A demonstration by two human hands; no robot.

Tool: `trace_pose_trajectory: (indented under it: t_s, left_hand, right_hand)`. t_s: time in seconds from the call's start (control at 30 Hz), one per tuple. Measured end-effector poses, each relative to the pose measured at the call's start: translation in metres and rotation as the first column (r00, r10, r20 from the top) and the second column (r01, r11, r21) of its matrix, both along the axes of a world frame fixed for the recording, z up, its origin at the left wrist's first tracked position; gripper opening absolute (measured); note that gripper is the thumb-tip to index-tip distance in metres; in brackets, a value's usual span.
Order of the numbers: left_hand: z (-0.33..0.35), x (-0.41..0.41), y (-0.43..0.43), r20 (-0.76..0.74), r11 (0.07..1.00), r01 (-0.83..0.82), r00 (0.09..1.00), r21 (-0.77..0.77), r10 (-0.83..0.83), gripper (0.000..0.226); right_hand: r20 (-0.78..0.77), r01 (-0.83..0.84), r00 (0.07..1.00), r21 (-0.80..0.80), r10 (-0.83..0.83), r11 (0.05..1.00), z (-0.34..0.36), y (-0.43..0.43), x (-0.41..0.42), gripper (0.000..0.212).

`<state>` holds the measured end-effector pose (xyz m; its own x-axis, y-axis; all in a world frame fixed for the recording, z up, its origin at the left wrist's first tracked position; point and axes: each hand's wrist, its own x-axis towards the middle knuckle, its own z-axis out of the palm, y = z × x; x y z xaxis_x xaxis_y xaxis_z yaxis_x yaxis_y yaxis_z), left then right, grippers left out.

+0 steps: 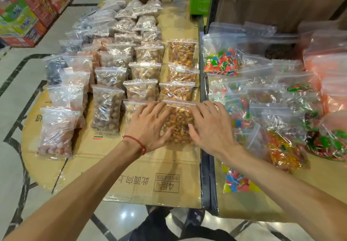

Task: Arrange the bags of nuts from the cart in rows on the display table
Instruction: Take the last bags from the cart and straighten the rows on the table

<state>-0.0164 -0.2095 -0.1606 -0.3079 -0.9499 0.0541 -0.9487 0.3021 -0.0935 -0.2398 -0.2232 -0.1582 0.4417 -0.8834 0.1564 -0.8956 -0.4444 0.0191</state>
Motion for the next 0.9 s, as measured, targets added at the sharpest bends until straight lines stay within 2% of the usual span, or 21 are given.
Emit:
trace_pose_trajectory:
  t_s: [0.27,0.4,0.63,0.9]
  left_hand:
    - [0.033,-0.01,-0.05,0.067,1.0,-0.023,0.998,-0.002,0.023,0.067]
    - [0.036,-0.009,-0.083,0.068,1.0,0.013,0.998,0.001,-0.013,0.062]
    - [0.032,0.004,-0.146,0.024,0.991,0.127,0.992,-0.048,-0.126,0.052]
    - [0.015,0.014,-0.218,-0.034,0.992,0.122,0.992,0.011,-0.122,0.055]
  right_hand:
    - [-0.029,0.035,0.999,-0.038,-0.036,0.999,0.02,-0.037,-0.011,0.038]
    - [-0.024,0.092,0.995,-0.055,-0.093,0.994,0.022,-0.061,-0.007,0.042]
    - [-0.047,0.147,0.988,-0.061,-0.15,0.987,0.021,-0.119,0.007,0.04]
    - [-0.044,0.161,0.986,-0.057,-0.164,0.985,0.018,-0.19,0.03,0.037]
